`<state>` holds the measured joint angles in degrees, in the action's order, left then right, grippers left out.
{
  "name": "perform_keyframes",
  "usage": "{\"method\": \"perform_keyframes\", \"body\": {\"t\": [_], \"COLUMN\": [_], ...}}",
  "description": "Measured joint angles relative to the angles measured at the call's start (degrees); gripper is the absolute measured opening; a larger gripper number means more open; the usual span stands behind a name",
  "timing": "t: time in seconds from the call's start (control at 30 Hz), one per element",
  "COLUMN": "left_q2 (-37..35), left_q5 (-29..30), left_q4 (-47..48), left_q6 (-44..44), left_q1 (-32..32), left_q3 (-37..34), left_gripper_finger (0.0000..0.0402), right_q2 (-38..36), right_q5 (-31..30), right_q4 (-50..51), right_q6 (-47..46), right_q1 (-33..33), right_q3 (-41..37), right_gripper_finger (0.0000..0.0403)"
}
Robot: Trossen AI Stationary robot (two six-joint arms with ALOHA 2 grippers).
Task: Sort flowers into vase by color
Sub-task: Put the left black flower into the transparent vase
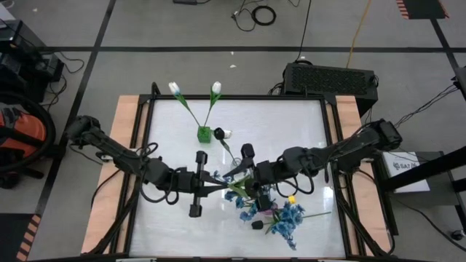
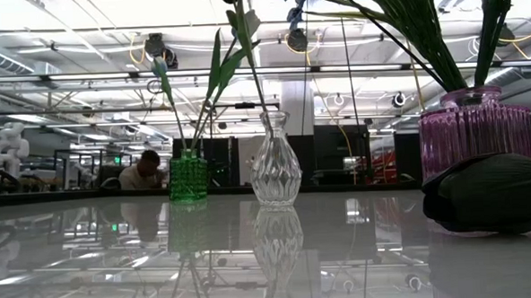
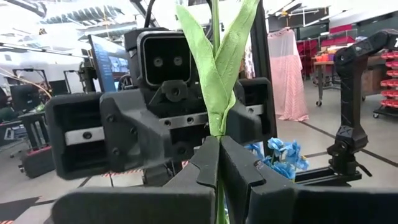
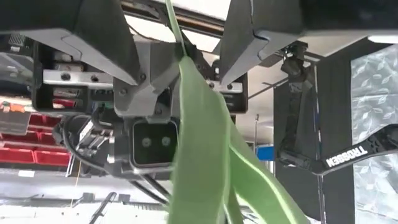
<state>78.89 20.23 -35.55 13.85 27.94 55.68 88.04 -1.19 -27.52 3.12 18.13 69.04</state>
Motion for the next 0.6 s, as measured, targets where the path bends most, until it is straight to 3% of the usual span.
{"method": "perform_keyframes", "body": {"t": [0.13, 0.43, 0.6], "left_q2": [0.0, 0.0, 0.0], "left_q5": [0.0, -0.2, -0.2], "left_q4": [0.2, 0.2, 0.3], "left_q6": [0.0, 0.0, 0.0], "left_q1": [0.0, 0.0, 0.0], "left_q3": [0.0, 0.0, 0.0], "left_gripper_finger": [0.0011, 0.0011, 0.0011], "right_q2": [0.0, 0.0, 0.0], "right_q5": [0.0, 0.0, -0.2], "right_q4": [-0.1, -0.3, -0.5], "right_q6": [0.8, 2.5, 3.0], "right_q1": [0.3, 0.8, 1.1], "right_q3": [0.0, 0.0, 0.0], "right_gripper_finger": [0.019, 0.0076, 0.0035]}}
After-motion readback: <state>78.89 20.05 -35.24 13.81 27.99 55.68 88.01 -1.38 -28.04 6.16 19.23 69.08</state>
